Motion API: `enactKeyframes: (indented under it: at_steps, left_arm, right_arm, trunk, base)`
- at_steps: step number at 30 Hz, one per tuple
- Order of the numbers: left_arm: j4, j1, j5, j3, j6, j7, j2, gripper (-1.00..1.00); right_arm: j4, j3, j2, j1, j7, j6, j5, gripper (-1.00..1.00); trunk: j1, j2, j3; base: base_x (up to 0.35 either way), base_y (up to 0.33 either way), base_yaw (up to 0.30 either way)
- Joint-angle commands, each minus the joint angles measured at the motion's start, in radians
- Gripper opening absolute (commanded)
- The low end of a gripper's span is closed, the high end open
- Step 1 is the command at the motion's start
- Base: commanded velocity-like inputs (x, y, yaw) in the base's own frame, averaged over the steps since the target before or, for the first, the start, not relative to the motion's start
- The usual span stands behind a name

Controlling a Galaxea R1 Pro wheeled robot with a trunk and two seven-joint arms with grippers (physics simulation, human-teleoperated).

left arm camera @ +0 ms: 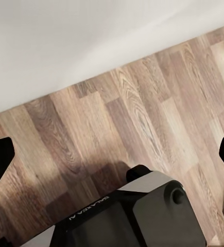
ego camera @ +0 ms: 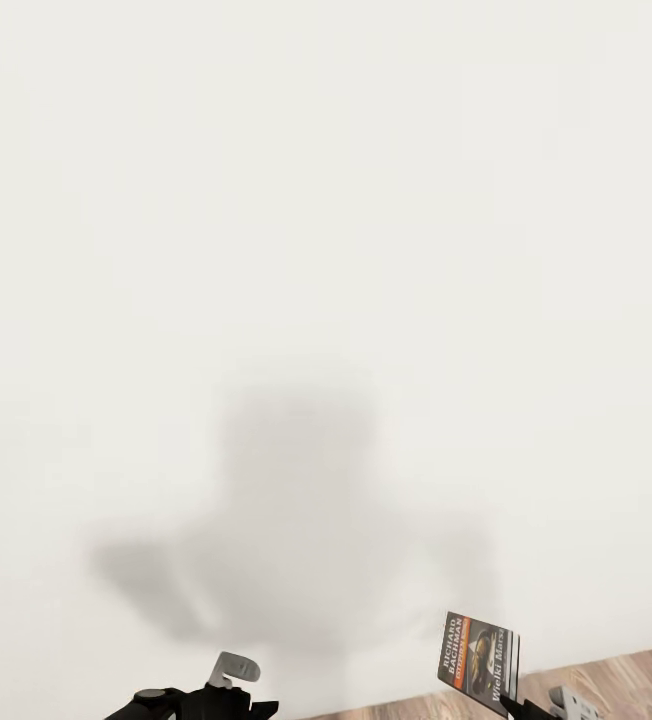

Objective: In the bedroom, move the book from the bed onto either nightstand, and place the two sandals side by side next to the bed.

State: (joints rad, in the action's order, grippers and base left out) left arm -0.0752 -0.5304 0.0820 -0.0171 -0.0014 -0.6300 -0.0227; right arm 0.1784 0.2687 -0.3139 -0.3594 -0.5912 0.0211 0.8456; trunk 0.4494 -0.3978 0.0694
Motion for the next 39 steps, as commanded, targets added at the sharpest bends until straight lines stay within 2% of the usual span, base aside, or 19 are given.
enactKeyframes:
  at_steps: [1, 39]
  left_arm:
    - [-0.002, 0.0, 0.009, -0.003, 0.0, -0.003, 0.0, 1.0]
    - [-0.002, 0.0, 0.009, -0.003, 0.0, -0.003, 0.0, 1.0]
  right_arm:
    - [0.0, 0.007, -0.001, -0.001, -0.002, 0.002, 0.011, -1.0]
    - [0.001, 0.007, -0.001, -0.001, -0.002, 0.003, 0.01, -1.0]
  trunk:
    - [0.001, -0.002, 0.002]
    - [0.001, -0.002, -0.009]
  base:
    - [0.003, 0.0, -0.24]
    - [0.0, 0.0, -0.277]
